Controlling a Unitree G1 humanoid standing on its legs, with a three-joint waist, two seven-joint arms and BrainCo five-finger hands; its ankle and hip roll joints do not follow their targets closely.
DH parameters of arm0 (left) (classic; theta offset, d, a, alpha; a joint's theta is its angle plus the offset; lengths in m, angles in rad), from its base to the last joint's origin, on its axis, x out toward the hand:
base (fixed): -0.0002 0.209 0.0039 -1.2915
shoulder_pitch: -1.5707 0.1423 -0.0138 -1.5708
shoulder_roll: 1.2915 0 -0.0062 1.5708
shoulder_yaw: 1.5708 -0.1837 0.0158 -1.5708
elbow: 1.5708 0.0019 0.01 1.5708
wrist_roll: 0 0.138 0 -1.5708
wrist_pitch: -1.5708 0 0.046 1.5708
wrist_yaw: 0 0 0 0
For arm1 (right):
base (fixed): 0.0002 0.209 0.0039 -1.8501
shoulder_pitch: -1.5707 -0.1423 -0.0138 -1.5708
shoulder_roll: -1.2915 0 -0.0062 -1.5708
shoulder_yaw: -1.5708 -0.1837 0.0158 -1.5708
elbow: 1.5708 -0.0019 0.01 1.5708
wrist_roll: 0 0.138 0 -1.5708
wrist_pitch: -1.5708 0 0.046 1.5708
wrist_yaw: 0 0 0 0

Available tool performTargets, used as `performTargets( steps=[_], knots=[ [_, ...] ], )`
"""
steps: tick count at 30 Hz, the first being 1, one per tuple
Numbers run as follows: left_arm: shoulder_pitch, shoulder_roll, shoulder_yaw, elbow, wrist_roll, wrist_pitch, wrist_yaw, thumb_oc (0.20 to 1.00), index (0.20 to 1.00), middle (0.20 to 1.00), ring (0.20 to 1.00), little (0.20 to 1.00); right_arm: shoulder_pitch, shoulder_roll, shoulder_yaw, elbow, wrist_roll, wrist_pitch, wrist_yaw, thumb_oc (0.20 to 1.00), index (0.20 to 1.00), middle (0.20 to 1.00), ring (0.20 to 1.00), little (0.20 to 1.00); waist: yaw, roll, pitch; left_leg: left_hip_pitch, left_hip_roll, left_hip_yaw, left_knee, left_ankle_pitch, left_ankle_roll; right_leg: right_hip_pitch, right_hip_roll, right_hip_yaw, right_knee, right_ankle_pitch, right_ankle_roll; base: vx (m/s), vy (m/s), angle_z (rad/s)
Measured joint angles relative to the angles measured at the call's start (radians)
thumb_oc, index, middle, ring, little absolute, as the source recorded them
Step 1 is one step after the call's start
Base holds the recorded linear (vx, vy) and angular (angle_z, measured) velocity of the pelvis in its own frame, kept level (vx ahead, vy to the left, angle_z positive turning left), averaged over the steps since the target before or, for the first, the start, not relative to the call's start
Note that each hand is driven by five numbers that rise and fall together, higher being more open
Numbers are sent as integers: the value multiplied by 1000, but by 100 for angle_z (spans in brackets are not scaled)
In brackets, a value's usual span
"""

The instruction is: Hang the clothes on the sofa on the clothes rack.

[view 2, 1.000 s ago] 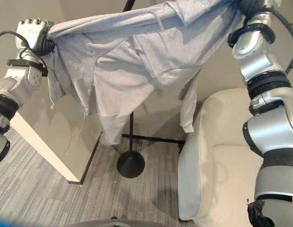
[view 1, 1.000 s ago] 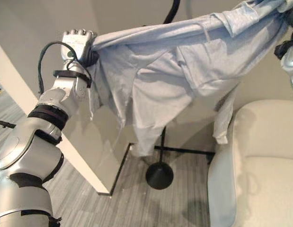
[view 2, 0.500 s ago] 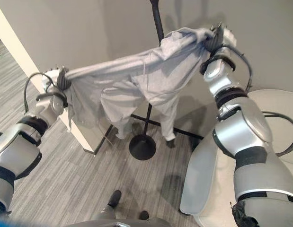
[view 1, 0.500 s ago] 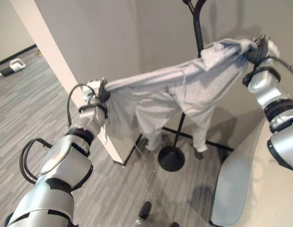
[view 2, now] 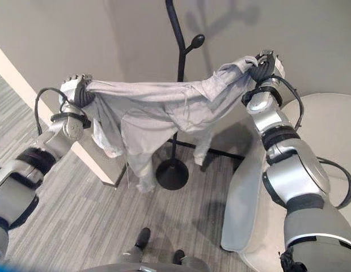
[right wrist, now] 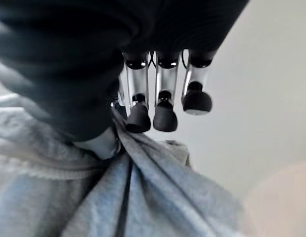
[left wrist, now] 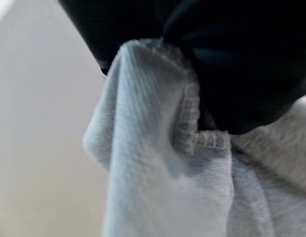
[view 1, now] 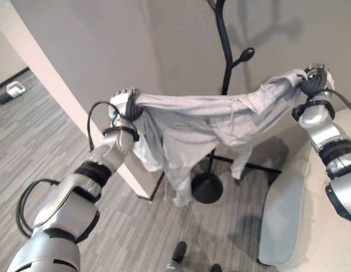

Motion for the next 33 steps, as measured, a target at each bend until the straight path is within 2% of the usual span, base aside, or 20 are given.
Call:
performTargets(
  steps=[1,3,6,8,10,11,12,15,16,23,26,30,33],
  knots=[
    [50,8,33,-76,1,-4,3,200,200,200,200,200,38,-17,-30,-55,-1,-2,-2,200,200,200,200,200,0,0,0,11,0,3,-7,-1,1,6,0,4,-2,-2,1,20,-1,-7],
    [84,11,38,-109,15,-17,12,200,200,200,200,200,70,-40,-50,-79,-1,-1,-15,200,200,200,200,200,-1,4,3,22,1,4,-15,-1,2,15,-1,4,-7,-4,0,16,-3,-2],
    [216,20,139,-265,26,-12,12,200,200,200,200,200,216,-81,-167,-324,-28,14,-27,200,200,200,200,200,-17,6,6,26,2,7,-17,-9,15,19,0,7,-12,-4,-1,0,0,0],
    [291,50,168,-339,60,-16,12,200,200,200,200,200,325,-96,-234,-464,-72,10,-32,200,200,200,200,200,-22,5,14,44,1,14,-20,-8,17,35,-2,11,-14,-4,-5,-11,-14,-7],
    [304,59,173,-336,90,-13,4,200,200,200,200,200,355,-109,-238,-475,-107,16,-34,200,200,200,200,200,-26,7,23,59,-3,23,-21,-10,22,45,-3,21,-10,-11,-6,-25,-29,-8],
    [381,60,256,-454,114,-16,-12,200,200,200,200,200,498,-121,-368,-649,-159,22,-34,200,200,200,200,200,-30,9,32,64,-1,24,-32,-8,25,46,-4,21,-12,-11,-8,0,0,0],
    [441,59,307,-526,136,-25,-9,200,200,200,200,200,587,-123,-442,-717,-203,10,-52,200,200,200,200,200,-31,11,39,75,-4,26,-33,-8,26,56,-5,24,-12,-12,-9,0,0,0],
    [483,68,323,-582,173,-24,-26,200,200,200,200,200,680,-124,-518,-766,-261,23,-66,200,200,200,200,200,-31,17,43,99,-7,37,-32,-16,40,76,-9,31,-11,-21,-8,-37,-23,-5],
    [500,91,333,-630,206,-46,-36,200,200,200,200,200,713,-124,-550,-798,-305,23,-81,200,200,200,200,200,-38,23,50,110,-7,41,-33,-22,48,87,-9,31,-10,-24,-6,-47,-19,-5],
    [494,123,355,-733,255,-99,-51,200,200,200,200,200,724,-123,-584,-905,-394,18,-108,200,200,200,200,200,-77,32,55,142,2,59,-32,-27,57,113,-4,43,-14,-23,-8,-51,-26,-7],
    [470,127,355,-733,265,-101,-51,200,200,200,200,200,701,-124,-585,-938,-395,12,-108,200,200,200,200,200,-82,32,55,160,0,88,-25,-27,56,124,2,67,-12,-24,-7,-65,-42,-19],
    [413,156,353,-717,285,-101,-51,200,200,200,200,200,653,-124,-566,-939,-395,12,-108,200,200,200,200,200,-87,10,70,165,-6,138,26,-27,56,138,2,91,-4,-24,-7,-47,-9,-17],
    [367,158,344,-691,294,-102,-51,200,200,200,200,200,605,-128,-543,-930,-394,11,-107,200,200,200,200,200,-88,7,72,170,4,145,25,-29,59,143,5,92,-1,-18,-15,-35,55,-6]
  ],
)
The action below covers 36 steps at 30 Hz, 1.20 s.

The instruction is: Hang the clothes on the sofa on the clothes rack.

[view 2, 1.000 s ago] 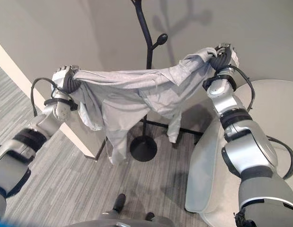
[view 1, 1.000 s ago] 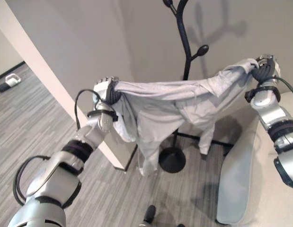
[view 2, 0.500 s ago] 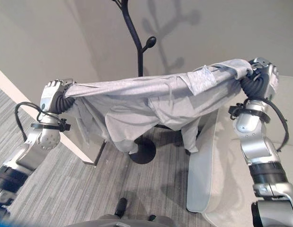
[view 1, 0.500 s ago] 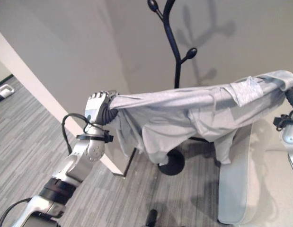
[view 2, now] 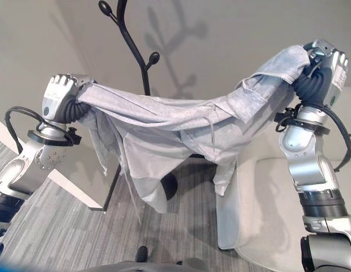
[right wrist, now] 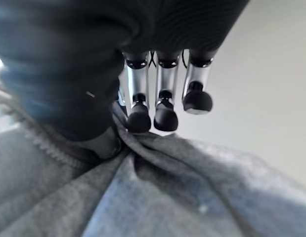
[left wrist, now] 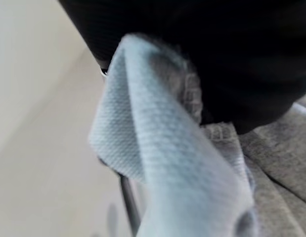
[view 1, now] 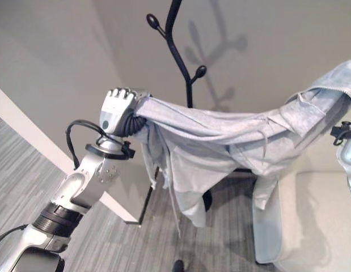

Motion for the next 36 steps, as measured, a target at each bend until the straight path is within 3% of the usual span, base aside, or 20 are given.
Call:
performTargets(
  steps=[4,8,9,13,15,16,17,18,20,23,26,31,35,36],
  knots=[
    [-76,0,-44,8,0,0,2,200,200,200,200,200,-80,-71,5,33,1,0,-3,200,200,200,200,200,-9,10,2,6,3,-3,-24,-11,-6,-3,-2,-12,8,-3,2,31,71,13],
    [-123,-4,-89,56,0,2,2,200,200,200,200,200,-150,-75,35,87,3,0,-11,200,200,200,200,200,1,-14,44,-93,-37,-12,120,-55,-33,-15,-30,40,23,-8,-28,136,56,-9],
    [-149,-12,-113,91,1,4,-1,200,200,200,200,200,-156,-75,42,103,4,4,-10,200,200,200,200,200,5,-33,67,-137,-45,-13,76,-52,-30,10,-52,54,-13,1,-35,222,144,-17],
    [-183,-47,-117,145,1,16,0,200,200,200,200,200,-170,-75,53,128,6,8,-11,200,200,200,200,200,23,-21,66,-169,-9,-11,14,-47,-28,93,-58,97,-49,-27,-10,204,131,-29],
    [-186,-42,-121,146,2,25,3,200,200,200,200,200,-191,-91,70,137,5,11,-11,200,200,200,200,200,38,17,38,-167,2,-12,52,-59,-29,144,-67,144,-63,-69,37,339,292,-80],
    [-192,-41,-121,144,4,24,3,200,200,200,200,200,-210,-88,80,138,5,14,-12,200,200,200,200,200,52,23,20,-146,-20,7,53,-12,-9,165,-89,183,-72,-87,71,327,316,-91],
    [-207,-41,-121,145,11,25,4,200,200,200,200,200,-221,-88,88,131,5,17,-11,200,200,200,200,200,55,3,13,-130,-63,47,59,11,22,190,-137,214,-94,-92,97,266,219,-54],
    [-229,-41,-122,146,25,32,4,200,200,200,200,200,-237,-88,92,127,5,23,-10,200,200,200,200,200,35,-18,1,-126,-116,58,69,5,49,233,-197,213,-151,-81,118,221,186,-6],
    [-285,-38,-122,149,29,42,5,200,200,200,200,200,-273,-89,91,142,4,31,-13,200,200,200,200,200,34,-26,-1,-97,-159,74,61,-7,95,278,-242,203,-182,-32,177,220,174,13],
    [-351,-18,-123,165,29,45,23,200,200,200,200,200,-333,-89,96,221,3,56,-27,200,200,200,200,200,60,-43,-12,-61,-177,100,48,-27,126,314,-261,194,-203,42,235,141,167,-12],
    [-367,30,-126,162,30,43,44,200,200,200,200,200,-377,-89,93,230,0,81,-50,200,200,200,200,200,69,-44,-13,-47,-177,112,30,-38,141,312,-269,209,-215,78,276,63,124,-16],
    [-361,109,-123,127,38,41,45,200,200,200,200,200,-394,-157,71,246,0,128,-109,200,200,200,200,200,82,-52,-19,-44,-181,131,1,-41,155,330,-290,172,-298,107,283,61,72,-13],
    [-361,118,-122,125,38,36,46,200,200,200,200,200,-397,-261,70,285,0,142,-112,200,200,200,200,200,87,-61,-27,-42,-169,130,-7,-41,154,348,-282,151,-337,106,284,14,-9,-4],
    [-372,106,-131,157,37,26,47,200,200,200,200,200,-419,-288,110,377,1,136,-105,200,200,200,200,200,84,-77,-43,-35,-160,128,-25,-34,144,348,-267,137,-346,105,285,18,-37,-7]
  ],
)
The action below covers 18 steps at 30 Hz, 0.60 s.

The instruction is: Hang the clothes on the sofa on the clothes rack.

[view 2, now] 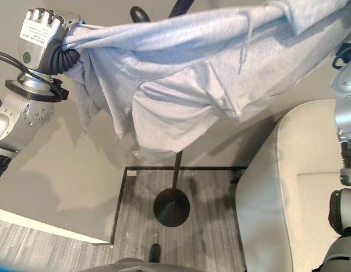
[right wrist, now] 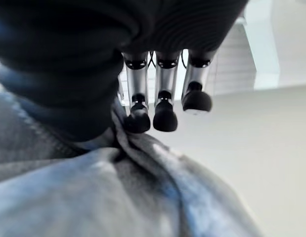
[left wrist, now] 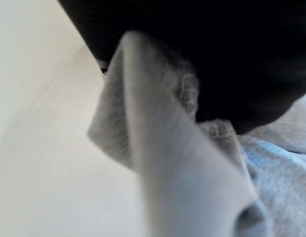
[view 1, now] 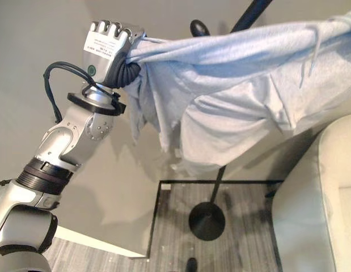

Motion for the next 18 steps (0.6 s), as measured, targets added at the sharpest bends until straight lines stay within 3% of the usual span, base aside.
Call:
performTargets(
  steps=[3,8,10,12,14,18],
  knots=[
    [-35,-11,-70,67,-6,-14,4,200,200,200,200,200,-60,-23,129,192,6,-21,31,200,200,200,200,200,-19,-22,-24,-3,12,-15,-3,4,-9,0,15,-6,1,-2,0,5,-14,7],
    [-49,-101,-146,164,-39,-14,5,200,200,200,200,200,-189,-8,351,414,85,-56,99,200,200,200,200,200,-20,-30,-43,-10,20,-33,-17,15,-21,-4,28,-16,1,-6,-2,4,-25,11],
    [-54,-108,-160,206,-59,-13,5,200,200,200,200,200,-210,15,363,428,93,-63,110,200,200,200,200,200,-18,-28,-44,-12,19,-34,-18,15,-21,-6,28,-16,1,-9,-1,8,-5,5],
    [-112,-138,-218,323,-81,-13,9,200,200,200,200,200,-265,44,436,511,103,-72,118,200,200,200,200,200,-18,-30,-47,-13,18,-45,-18,18,-24,-3,31,-23,2,-9,-1,17,5,11],
    [-228,-217,-302,521,-126,-4,8,200,200,200,200,200,-321,98,495,594,131,-75,154,200,200,200,200,200,-21,-30,-51,-26,20,-64,-18,25,-28,-9,41,-30,8,-9,-1,8,24,26],
    [-340,-273,-417,757,-164,-3,6,200,200,200,200,200,-416,185,583,730,142,-84,192,200,200,200,200,200,-23,-26,-56,-49,20,-81,-18,33,-29,-34,47,-44,23,-10,-2,42,33,14]
  ],
)
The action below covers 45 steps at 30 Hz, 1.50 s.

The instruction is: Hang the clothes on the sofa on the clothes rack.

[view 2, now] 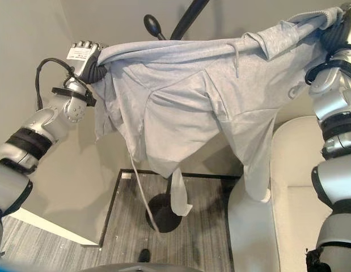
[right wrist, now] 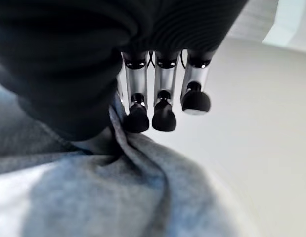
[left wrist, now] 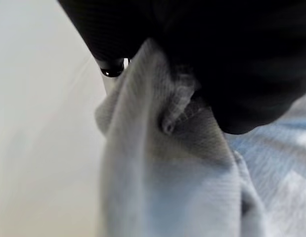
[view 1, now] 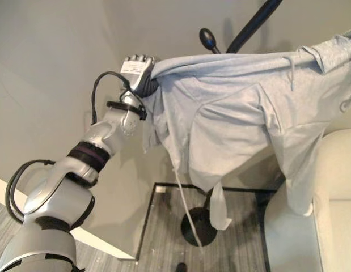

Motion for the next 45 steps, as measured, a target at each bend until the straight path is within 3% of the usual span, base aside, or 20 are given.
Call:
performTargets(
  steps=[10,16,18,22,28,33,34,35,38,45],
  knots=[
    [-17,-71,1,85,-69,23,-11,200,200,200,200,200,-26,62,17,86,38,-22,25,200,200,200,200,200,25,-10,-17,-71,1,-5,4,1,1,-82,3,1,31,0,0,30,3,3],
    [28,-87,2,28,-89,20,-12,200,200,200,200,200,148,138,-74,95,96,-26,25,200,200,200,200,200,42,-6,-16,-127,-5,-2,10,8,9,-136,-1,0,31,0,0,-21,2,-1],
    [170,-92,139,-147,-123,35,-6,200,200,200,200,200,279,189,-210,2,107,-28,-8,200,200,200,200,200,40,-6,-17,-123,-4,0,8,8,10,-135,-1,4,34,2,-2,-34,-7,-1],
    [331,-139,167,-275,-132,36,-10,200,200,200,200,200,433,252,-236,-79,117,-26,0,200,200,200,200,200,58,11,-5,-120,-4,9,4,9,12,-137,-4,3,31,2,-2,-39,-16,-7],
    [455,-216,205,-305,-200,35,-9,200,200,200,200,200,490,282,-305,-195,115,-31,-24,200,200,200,200,200,47,0,18,-111,1,28,1,11,8,-132,-7,3,16,1,-1,-32,-7,-12],
    [622,-374,258,-300,-279,37,-15,200,200,200,200,200,611,467,-373,-344,94,-21,-52,200,200,200,200,200,25,-10,50,-81,9,51,-17,12,6,-122,-9,31,12,1,-2,-19,-9,-16],
    [632,-392,258,-301,-287,35,-15,382,382,382,382,382,624,477,-374,-356,91,-20,-56,200,200,200,200,200,23,-5,63,-83,9,51,-18,17,6,-122,-9,30,10,1,-2,-22,-13,-3],
    [648,-404,262,-311,-287,34,-15,1000,1000,1000,1000,1000,638,493,-376,-367,81,-19,-62,200,200,200,200,200,20,-4,64,-83,9,51,-21,19,6,-122,-10,31,7,1,-2,0,0,0],
    [724,-423,252,-317,-289,23,-32,1000,1000,1000,1000,1000,702,568,-359,-408,24,-21,-69,200,200,200,200,200,6,-4,65,-67,10,53,-28,22,6,-108,-11,32,2,1,-2,0,0,0],
    [815,-423,280,-257,-328,31,-58,1000,1000,1000,1000,1000,759,616,-343,-423,8,-27,-70,200,200,200,200,200,6,2,69,-41,11,54,-37,23,5,-88,-10,31,1,1,-2,0,0,0]
  ],
)
